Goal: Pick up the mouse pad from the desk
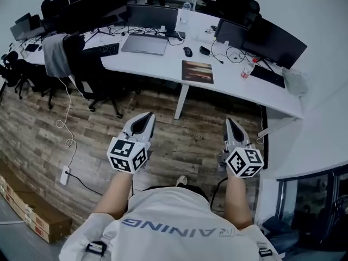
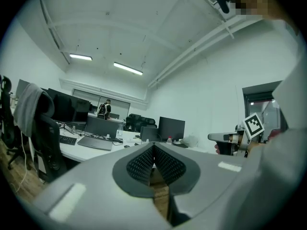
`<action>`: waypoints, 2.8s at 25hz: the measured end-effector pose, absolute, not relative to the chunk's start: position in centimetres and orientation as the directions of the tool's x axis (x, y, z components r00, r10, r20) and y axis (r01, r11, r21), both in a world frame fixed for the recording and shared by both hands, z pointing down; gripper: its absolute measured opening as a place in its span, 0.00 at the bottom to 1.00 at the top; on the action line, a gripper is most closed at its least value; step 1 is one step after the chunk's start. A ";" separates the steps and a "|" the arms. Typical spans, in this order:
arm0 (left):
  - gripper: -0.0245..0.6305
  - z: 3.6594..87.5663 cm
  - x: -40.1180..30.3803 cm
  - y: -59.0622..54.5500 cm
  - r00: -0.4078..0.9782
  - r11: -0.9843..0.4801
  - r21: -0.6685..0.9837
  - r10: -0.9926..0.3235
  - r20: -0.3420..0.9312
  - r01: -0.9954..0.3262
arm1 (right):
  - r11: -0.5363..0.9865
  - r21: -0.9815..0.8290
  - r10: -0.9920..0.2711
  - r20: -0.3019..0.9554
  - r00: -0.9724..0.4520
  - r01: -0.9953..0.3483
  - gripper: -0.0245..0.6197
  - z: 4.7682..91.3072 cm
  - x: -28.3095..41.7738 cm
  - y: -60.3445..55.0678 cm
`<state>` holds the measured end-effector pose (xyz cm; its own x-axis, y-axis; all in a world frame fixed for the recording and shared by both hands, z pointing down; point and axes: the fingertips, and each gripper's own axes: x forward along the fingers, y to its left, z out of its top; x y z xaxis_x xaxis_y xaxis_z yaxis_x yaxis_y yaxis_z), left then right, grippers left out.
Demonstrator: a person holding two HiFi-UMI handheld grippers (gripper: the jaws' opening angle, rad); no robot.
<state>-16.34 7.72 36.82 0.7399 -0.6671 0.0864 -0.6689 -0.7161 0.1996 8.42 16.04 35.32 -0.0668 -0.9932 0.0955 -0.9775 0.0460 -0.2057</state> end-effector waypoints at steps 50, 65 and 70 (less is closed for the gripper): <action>0.04 46.4 6.1 -34.2 0.681 -0.632 0.254 -0.668 0.302 -0.732 | 0.138 -0.221 -0.901 0.378 -0.215 -0.966 0.06 47.3 28.3 -29.0; 0.04 48.5 17.6 -35.9 0.542 -0.483 0.245 -0.748 0.384 -0.841 | 0.314 -0.290 -0.787 0.453 -0.419 -0.904 0.06 53.2 38.1 -36.0; 0.04 48.5 16.6 -36.3 0.535 -0.474 0.248 -0.755 0.379 -0.845 | 0.297 -0.255 -0.743 0.544 -0.390 -0.920 0.06 55.5 37.4 -35.3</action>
<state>16.63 -36.30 48.48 0.5354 -0.7549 0.3787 -0.8445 -0.4744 0.2484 37.45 -35.33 55.54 -0.3904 -0.7429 0.5438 -0.9202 0.2973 -0.2545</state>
